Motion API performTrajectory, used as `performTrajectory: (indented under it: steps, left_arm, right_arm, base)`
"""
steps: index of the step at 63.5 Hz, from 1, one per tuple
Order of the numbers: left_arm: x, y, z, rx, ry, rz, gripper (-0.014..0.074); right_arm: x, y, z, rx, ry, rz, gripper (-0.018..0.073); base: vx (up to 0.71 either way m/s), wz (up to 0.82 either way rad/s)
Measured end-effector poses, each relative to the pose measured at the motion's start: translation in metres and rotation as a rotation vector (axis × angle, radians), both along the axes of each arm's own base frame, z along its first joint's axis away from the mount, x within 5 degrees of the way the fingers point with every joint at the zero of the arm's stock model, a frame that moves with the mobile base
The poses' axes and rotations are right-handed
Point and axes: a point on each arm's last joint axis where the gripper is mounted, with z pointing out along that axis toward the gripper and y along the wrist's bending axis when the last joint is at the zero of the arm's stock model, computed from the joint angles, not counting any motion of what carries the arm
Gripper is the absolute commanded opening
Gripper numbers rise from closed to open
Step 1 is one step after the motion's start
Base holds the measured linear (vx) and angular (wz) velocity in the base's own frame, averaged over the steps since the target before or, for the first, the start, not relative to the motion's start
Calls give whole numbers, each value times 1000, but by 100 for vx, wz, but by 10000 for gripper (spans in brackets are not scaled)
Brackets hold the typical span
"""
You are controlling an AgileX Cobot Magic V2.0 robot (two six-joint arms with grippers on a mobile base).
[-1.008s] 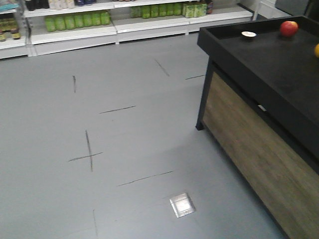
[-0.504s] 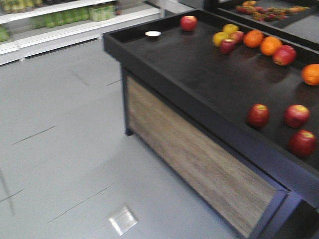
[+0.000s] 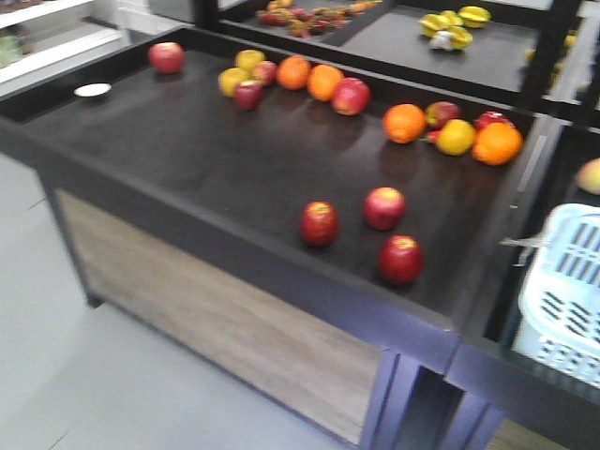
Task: Pick three apples into basket with both arms
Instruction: 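Turn the base and approach the light-blue basket on the fruit table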
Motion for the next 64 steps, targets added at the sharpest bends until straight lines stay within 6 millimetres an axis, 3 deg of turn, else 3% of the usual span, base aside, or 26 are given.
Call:
performTrajectory:
  steps: [64]
  left_arm:
    - [0, 0, 0, 0, 0, 0, -6]
  right_arm:
    - [0, 0, 0, 0, 0, 0, -9]
  base:
    - [14, -56]
